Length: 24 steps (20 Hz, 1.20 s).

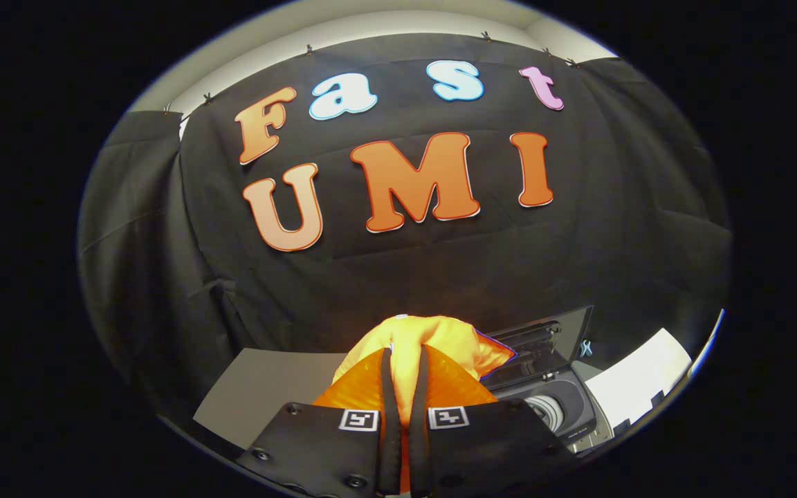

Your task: Put the clothes into the washing machine and then close the washing machine lid.

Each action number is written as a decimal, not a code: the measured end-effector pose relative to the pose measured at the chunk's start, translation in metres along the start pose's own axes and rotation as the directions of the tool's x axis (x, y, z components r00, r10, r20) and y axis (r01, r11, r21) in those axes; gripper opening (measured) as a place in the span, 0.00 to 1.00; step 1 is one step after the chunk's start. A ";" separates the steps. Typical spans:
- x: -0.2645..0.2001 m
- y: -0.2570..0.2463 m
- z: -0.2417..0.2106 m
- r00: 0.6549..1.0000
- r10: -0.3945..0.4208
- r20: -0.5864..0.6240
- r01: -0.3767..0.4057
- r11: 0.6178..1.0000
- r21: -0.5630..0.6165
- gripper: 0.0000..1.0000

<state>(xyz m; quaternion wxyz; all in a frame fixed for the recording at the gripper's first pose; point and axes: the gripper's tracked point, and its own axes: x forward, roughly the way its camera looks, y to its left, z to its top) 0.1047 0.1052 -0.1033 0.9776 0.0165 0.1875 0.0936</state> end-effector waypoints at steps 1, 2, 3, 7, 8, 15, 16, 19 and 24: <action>0.001 -0.011 0.002 1.000 -0.005 0.000 0.005 1.000 -0.001 0.13; 0.001 -0.021 0.005 1.000 -0.009 0.003 0.009 1.000 0.000 0.13; 0.002 -0.031 0.008 1.000 -0.013 0.006 0.013 1.000 0.002 0.13; 0.000 -0.081 0.015 0.999 -0.030 0.024 0.030 0.999 0.017 0.13; 0.003 -0.092 0.015 0.999 -0.033 0.024 0.032 0.999 0.020 0.13; 0.024 -0.159 -0.001 0.999 -0.033 -0.012 0.034 0.999 0.029 0.13; 0.028 -0.166 -0.006 0.999 -0.031 -0.020 0.032 0.999 0.030 0.13; 0.043 -0.183 -0.023 0.998 -0.024 -0.053 0.025 0.999 0.032 0.12; 0.068 -0.205 -0.066 0.991 -0.015 -0.133 0.021 0.999 0.040 0.13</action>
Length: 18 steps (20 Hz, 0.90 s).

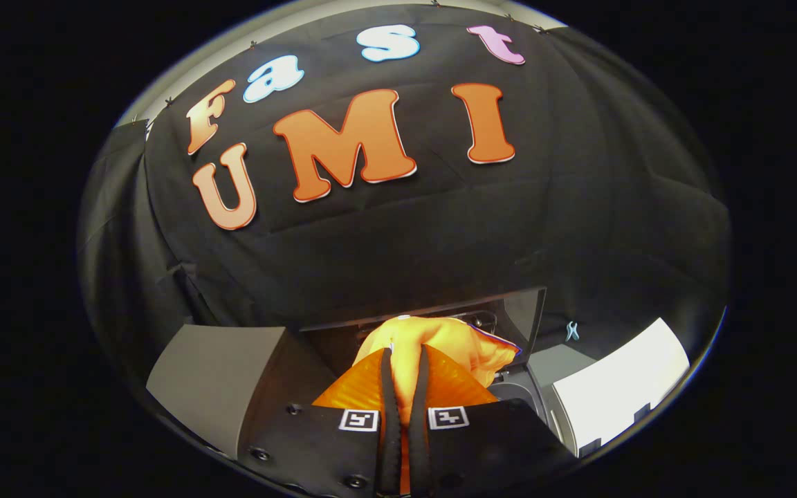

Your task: Put the clothes into the washing machine and then close the washing machine lid.

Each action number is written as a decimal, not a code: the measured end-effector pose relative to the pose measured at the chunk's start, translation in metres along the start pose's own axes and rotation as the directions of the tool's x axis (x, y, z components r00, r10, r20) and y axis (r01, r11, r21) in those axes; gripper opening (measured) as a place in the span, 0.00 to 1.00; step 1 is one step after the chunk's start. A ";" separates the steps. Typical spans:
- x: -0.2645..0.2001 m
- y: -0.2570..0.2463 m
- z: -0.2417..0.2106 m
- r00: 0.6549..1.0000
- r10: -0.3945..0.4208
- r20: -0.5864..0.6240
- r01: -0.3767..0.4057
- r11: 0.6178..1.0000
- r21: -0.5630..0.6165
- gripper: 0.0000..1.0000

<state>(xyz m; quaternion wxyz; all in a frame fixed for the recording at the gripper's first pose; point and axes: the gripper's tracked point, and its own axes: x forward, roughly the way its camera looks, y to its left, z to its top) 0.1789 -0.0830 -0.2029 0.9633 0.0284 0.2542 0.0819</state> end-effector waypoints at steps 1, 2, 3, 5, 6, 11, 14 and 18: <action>0.006 -0.005 -0.008 1.000 -0.002 -0.016 0.002 1.000 0.001 0.12; 0.011 -0.012 -0.017 0.999 -0.005 -0.034 0.005 1.000 -0.003 0.13; 0.015 -0.019 -0.026 0.999 -0.012 -0.053 0.011 1.000 -0.010 0.13; 0.024 -0.032 -0.042 0.996 -0.023 -0.088 0.022 1.000 -0.019 0.13; 0.029 -0.037 -0.051 0.994 -0.026 -0.104 0.024 1.000 -0.019 0.13; 0.055 -0.063 -0.098 0.981 -0.054 -0.189 0.048 0.998 -0.036 0.13; 0.072 -0.074 -0.128 0.969 -0.065 -0.239 0.057 0.998 -0.038 0.13; 0.090 -0.076 -0.170 0.955 -0.056 -0.293 0.042 0.998 -0.053 0.13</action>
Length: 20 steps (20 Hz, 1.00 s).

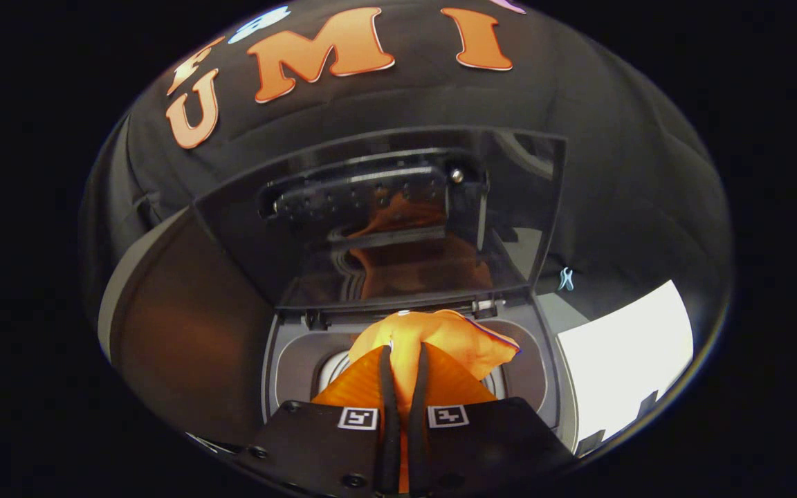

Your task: Put the clothes into the washing machine and then close the washing machine lid.

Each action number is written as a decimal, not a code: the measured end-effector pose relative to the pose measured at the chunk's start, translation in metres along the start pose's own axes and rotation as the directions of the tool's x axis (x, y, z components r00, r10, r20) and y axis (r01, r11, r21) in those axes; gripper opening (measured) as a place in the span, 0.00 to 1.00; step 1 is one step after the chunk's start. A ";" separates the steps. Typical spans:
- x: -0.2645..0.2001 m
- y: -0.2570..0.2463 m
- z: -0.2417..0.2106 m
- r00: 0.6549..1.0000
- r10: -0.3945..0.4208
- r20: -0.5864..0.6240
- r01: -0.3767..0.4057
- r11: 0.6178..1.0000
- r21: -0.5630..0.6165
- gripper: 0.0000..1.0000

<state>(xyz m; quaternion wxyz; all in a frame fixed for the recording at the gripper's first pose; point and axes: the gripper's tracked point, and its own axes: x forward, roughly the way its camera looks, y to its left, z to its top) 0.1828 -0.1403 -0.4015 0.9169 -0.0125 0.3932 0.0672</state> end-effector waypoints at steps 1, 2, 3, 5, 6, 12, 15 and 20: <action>0.006 0.001 -0.008 1.000 0.001 -0.011 -0.001 1.000 -0.002 0.13; 0.014 0.001 -0.015 1.000 -0.007 -0.024 0.006 1.000 -0.009 0.13; 0.023 0.000 -0.026 0.999 -0.019 -0.046 0.019 1.000 -0.018 0.13; 0.034 0.000 -0.038 0.998 -0.029 -0.064 0.028 0.999 -0.023 0.13; 0.039 0.001 -0.040 0.997 -0.031 -0.070 0.029 0.999 -0.025 0.13; 0.054 0.009 -0.058 0.990 -0.022 -0.139 0.019 1.000 -0.017 0.25; 0.051 0.005 -0.065 0.987 -0.049 -0.152 0.047 0.999 -0.016 0.32; 0.043 -0.004 -0.057 0.986 -0.090 -0.142 0.090 0.996 -0.006 0.59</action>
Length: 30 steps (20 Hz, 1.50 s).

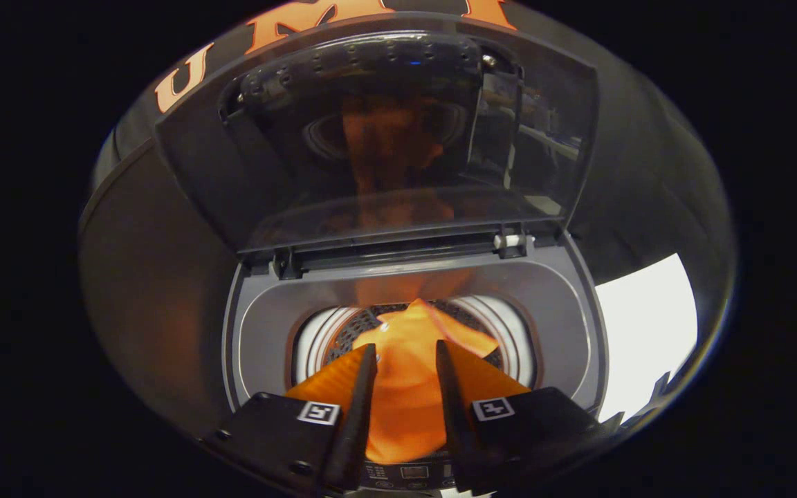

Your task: Put the clothes into the washing machine and then close the washing machine lid.

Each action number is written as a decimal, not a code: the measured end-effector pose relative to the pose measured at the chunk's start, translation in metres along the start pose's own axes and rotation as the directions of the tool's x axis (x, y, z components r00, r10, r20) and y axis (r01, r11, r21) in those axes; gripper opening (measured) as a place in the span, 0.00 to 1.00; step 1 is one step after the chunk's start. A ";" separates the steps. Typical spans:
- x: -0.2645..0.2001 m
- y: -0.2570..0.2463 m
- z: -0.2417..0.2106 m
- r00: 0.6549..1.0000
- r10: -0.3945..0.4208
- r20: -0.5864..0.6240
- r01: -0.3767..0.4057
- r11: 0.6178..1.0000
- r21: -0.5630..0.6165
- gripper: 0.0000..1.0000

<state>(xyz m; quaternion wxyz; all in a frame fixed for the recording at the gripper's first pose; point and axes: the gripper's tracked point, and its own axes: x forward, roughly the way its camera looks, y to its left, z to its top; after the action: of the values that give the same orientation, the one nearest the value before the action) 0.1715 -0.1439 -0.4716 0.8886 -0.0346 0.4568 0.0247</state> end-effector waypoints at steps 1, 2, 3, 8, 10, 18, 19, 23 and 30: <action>-0.003 -0.001 0.002 1.000 -0.007 0.003 0.007 1.000 -0.001 0.68; -0.008 -0.002 0.005 1.000 -0.014 0.008 0.014 1.000 -0.001 0.76; -0.012 -0.004 0.008 1.000 -0.022 0.017 0.022 1.000 0.000 0.84; -0.050 0.004 0.024 0.998 -0.018 0.062 0.019 1.000 -0.010 1.00; -0.069 0.013 0.038 0.996 -0.003 0.094 0.005 1.000 -0.022 1.00; -0.140 0.041 0.101 0.977 0.044 0.210 -0.035 0.998 -0.046 1.00; -0.148 0.043 0.108 0.974 0.048 0.220 -0.039 0.998 -0.048 1.00; -0.179 0.051 0.143 0.957 0.065 0.284 -0.054 0.997 -0.047 0.99; -0.202 0.055 0.203 0.921 0.075 0.383 -0.055 0.996 -0.064 0.99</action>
<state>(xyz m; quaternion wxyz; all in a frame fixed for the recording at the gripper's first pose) 0.2148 -0.0740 -0.1915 0.9585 -0.0367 0.2734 0.0723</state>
